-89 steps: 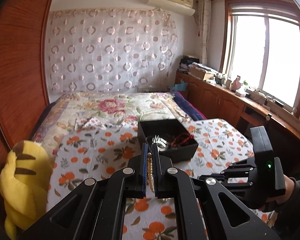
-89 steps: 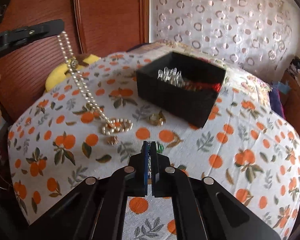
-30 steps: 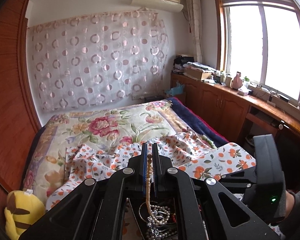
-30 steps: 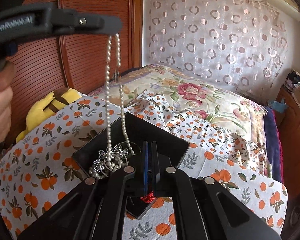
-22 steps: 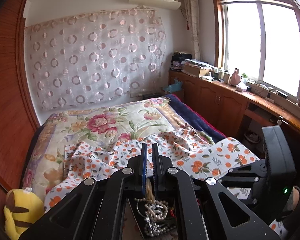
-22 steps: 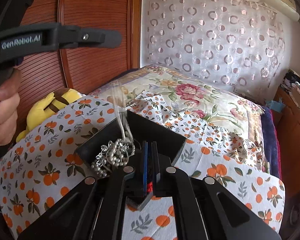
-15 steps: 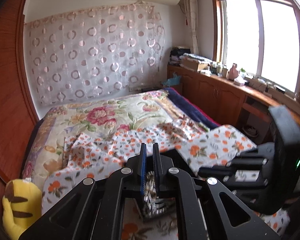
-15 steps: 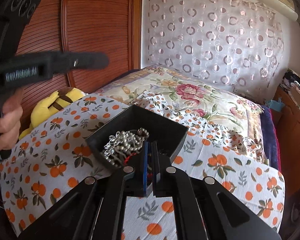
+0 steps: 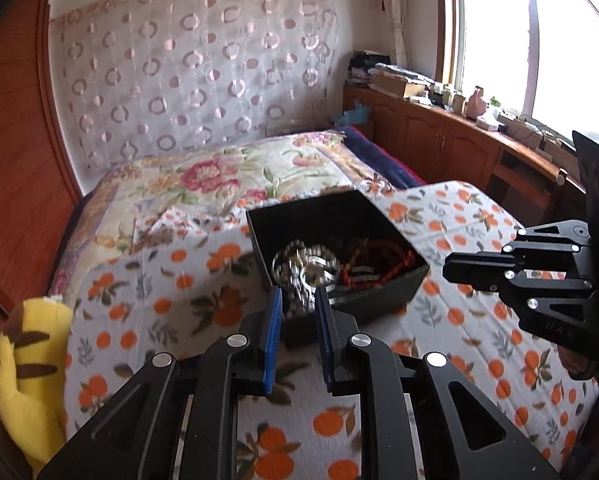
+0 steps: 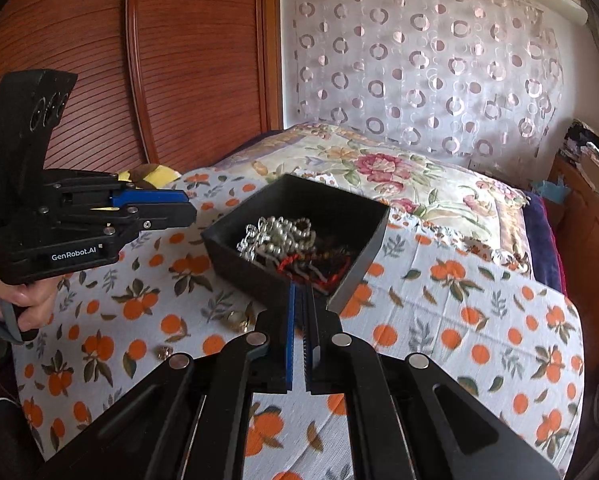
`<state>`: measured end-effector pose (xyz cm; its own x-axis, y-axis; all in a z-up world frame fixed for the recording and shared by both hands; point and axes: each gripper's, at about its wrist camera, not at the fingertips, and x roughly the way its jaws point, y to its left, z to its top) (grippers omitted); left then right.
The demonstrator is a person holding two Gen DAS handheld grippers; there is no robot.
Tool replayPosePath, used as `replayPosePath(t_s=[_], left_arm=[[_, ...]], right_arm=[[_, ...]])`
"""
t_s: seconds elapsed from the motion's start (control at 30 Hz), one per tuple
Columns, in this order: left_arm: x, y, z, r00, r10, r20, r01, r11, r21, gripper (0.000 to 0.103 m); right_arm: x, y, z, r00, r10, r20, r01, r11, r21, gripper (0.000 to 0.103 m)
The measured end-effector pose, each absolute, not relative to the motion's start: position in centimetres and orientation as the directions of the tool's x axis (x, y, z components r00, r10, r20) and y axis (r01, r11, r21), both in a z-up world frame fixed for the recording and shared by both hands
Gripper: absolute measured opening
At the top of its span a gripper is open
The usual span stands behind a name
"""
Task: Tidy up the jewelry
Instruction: 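Move both grippers back toward the gold ring and flower earring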
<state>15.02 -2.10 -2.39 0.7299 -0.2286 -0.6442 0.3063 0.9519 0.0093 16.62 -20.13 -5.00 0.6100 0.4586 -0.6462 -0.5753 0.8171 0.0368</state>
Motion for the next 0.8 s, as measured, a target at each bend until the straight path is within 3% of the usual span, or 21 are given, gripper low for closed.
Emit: replayPosePath(t_s=[0.1,0.23,0.3,0.43,0.5,0.53,0.8], left_arm=[[14.5,-1.9,-3.3,0.720,-0.226,-0.657,0.303,0.953,0.005,0.029],[13.6,-1.7,-4.5,0.701,-0.220,-0.679,0.300,0.954,0.000,0.035],[13.1,-1.5,-5.0,0.692,-0.224,-0.686,0.302,0.953,-0.007,0.045],[12.0,-1.1,-6.2,0.668,-0.232,-0.707,0.304,0.952,-0.024,0.049],[11.5,-1.0,-6.6,0.655,-0.238,-0.717,0.305,0.952,-0.038,0.050],[11.2,-1.0,-6.8,0.652,-0.242,-0.719,0.307,0.951,-0.042,0.050],[10.2,-2.2,-8.2,0.603,-0.290,-0.744,0.347,0.934,-0.082,0.053]], right_arm=[[16.0,-20.1,-5.7,0.600,0.457,-0.656,-0.575,0.817,0.043,0.004],[15.4,-19.9,-6.5,0.587,0.458,-0.668,-0.577,0.815,0.052,0.004],[15.2,-19.8,-7.0,0.579,0.456,-0.676,-0.577,0.814,0.056,0.005],[14.9,-19.7,-8.3,0.558,0.452,-0.696,-0.575,0.815,0.069,0.007],[14.8,-19.6,-8.7,0.552,0.452,-0.701,-0.574,0.815,0.074,0.021],[14.7,-19.6,-8.9,0.547,0.453,-0.704,-0.575,0.814,0.076,0.023],[14.3,-19.3,-9.5,0.542,0.440,-0.716,-0.581,0.812,0.060,0.024]])
